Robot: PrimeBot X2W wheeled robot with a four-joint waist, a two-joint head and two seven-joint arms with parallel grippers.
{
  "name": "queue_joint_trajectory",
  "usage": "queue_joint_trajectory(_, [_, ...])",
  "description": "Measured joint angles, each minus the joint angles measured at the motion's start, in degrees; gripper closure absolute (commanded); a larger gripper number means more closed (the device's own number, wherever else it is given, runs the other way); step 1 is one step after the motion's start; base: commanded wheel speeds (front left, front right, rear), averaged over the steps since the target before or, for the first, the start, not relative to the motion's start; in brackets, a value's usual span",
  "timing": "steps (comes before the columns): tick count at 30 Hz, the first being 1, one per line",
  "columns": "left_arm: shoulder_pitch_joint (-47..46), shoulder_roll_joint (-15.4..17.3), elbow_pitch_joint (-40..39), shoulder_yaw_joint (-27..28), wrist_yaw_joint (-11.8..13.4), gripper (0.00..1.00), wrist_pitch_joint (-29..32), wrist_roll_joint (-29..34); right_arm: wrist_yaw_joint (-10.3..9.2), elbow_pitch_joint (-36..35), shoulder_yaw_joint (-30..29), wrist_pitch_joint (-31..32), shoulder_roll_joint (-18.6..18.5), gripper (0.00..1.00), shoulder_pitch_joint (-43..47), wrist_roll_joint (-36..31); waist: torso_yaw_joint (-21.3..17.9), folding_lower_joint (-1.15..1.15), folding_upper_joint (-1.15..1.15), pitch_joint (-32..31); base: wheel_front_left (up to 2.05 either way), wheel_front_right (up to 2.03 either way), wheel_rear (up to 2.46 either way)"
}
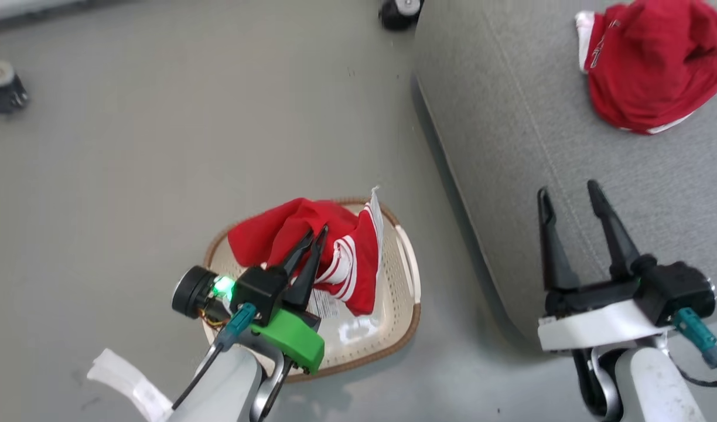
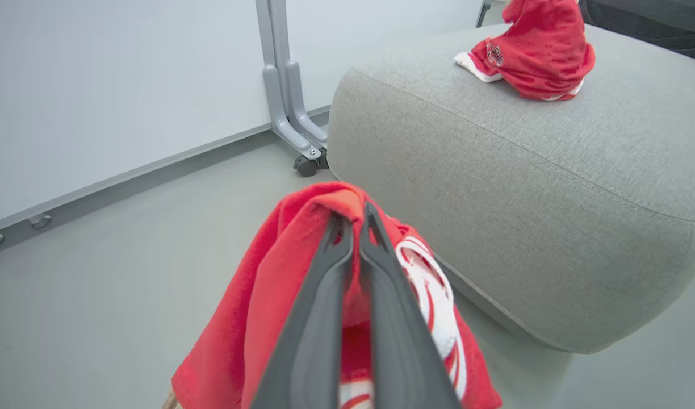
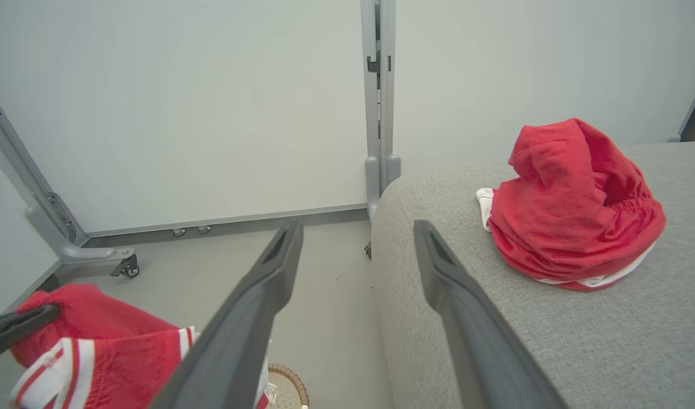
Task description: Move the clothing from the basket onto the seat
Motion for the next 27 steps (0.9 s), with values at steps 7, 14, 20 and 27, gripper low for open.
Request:
queue_joint_trajectory(7, [5.55,-1.26,-6.61,5.86,-0.78,1.00,0.01,2.46,0.01,1.37,2.93,-0.01,-0.08,0.00,4.20,-0.16,-0.46,0.00,0.00,-9.21,0.00,0.00,0.00])
queue_joint_trajectory(14, [6.50,-2.69,-11.69,9.70,-1.78,1.00,0.00,3.57,0.00,1.97,4.72,0.00,-0.75,0.00,5.89,0.33,-1.53,0.00,0.00,-16.15,0.00,0.00,0.00])
queue_joint_trajectory(20, [7.06,-3.26,-12.67,10.90,-2.36,1.00,-0.01,4.38,0.01,2.19,5.30,0.00,-1.04,0.00,6.91,0.69,-2.99,0.00,0.00,-19.78,0.00,0.00,0.00])
queue_joint_trajectory(27, [6.12,-3.99,-11.95,9.20,-3.32,1.00,-0.01,4.92,0.00,2.83,9.75,0.00,-2.07,0.00,7.40,1.81,-4.62,0.00,0.00,-20.92,0.00,0.00,0.00])
